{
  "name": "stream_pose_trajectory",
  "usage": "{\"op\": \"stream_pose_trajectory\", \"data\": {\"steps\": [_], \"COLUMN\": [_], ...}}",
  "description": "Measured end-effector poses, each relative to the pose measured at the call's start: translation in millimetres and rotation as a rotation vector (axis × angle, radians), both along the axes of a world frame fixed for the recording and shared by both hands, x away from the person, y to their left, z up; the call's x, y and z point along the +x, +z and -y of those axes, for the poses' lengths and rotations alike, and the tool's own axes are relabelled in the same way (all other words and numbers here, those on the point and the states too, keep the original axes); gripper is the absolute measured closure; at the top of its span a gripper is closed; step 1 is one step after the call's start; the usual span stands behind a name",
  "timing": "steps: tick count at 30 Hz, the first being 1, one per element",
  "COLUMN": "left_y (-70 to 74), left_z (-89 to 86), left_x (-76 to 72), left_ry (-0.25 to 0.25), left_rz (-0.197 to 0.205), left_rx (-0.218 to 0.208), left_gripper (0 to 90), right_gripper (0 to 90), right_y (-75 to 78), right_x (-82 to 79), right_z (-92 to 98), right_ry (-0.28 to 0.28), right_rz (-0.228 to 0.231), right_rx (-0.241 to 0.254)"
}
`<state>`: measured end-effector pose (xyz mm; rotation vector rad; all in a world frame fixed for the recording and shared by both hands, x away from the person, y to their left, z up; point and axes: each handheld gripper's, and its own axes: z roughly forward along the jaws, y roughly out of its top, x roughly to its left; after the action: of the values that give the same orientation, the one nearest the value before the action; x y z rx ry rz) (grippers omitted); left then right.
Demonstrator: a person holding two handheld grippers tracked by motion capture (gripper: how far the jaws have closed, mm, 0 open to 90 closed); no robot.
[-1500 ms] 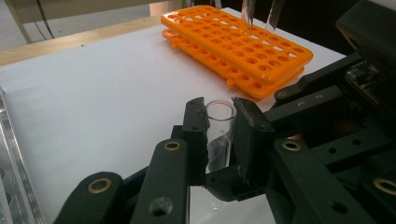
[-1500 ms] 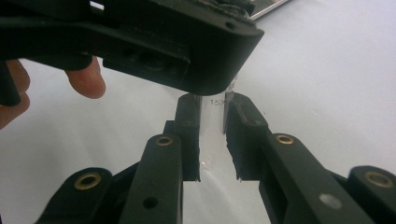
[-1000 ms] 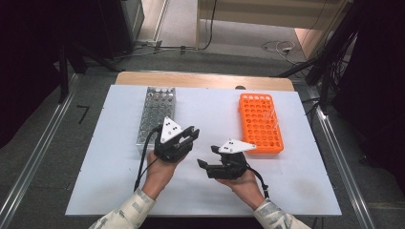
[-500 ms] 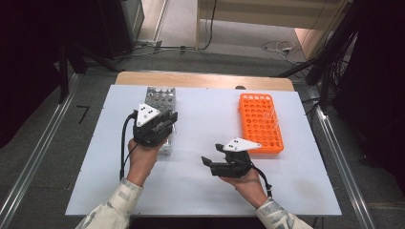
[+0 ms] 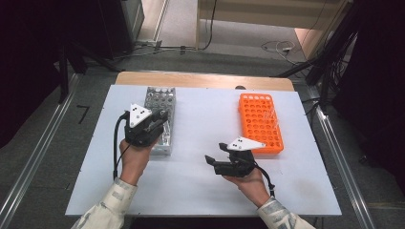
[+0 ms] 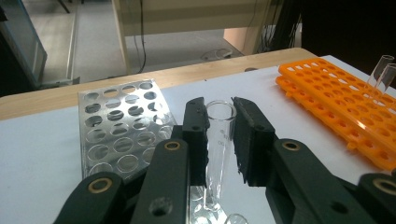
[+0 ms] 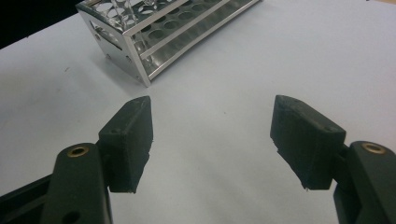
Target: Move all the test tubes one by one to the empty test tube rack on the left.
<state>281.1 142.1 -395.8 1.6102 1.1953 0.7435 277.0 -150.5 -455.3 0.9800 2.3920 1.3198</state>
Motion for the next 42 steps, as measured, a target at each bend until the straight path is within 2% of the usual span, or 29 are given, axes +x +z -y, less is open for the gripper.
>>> {"op": "stream_pose_trajectory", "data": {"steps": [14, 22, 26, 39, 42], "left_y": [-15.3, -30.8, -34.2, -31.9, -30.2], "left_z": [-0.4, 3.7, 4.0, 0.7, -1.0], "left_x": [-0.9, -1.5, -1.8, -3.7, -5.0], "left_ry": [0.016, 0.007, 0.001, -0.012, -0.021], "left_rz": [-0.031, -0.075, -0.095, -0.096, -0.094], "left_rx": [0.042, 0.087, 0.091, 0.038, 0.006], "left_gripper": [74.7, 74.6, 74.5, 72.1, 68.5], "right_gripper": [28.4, 28.4, 28.5, 28.5, 28.5], "right_y": [-0.1, -0.1, 0.6, 0.5, 1.2], "right_x": [-0.6, -1.2, -1.2, -1.2, -0.6], "right_z": [1.9, 3.0, 4.3, 5.3, 8.2], "right_ry": [-0.003, -0.002, -0.003, -0.008, -0.017], "right_rz": [0.001, 0.007, 0.008, 0.006, 0.01], "right_rx": [-0.007, -0.011, -0.01, -0.013, -0.012]}}
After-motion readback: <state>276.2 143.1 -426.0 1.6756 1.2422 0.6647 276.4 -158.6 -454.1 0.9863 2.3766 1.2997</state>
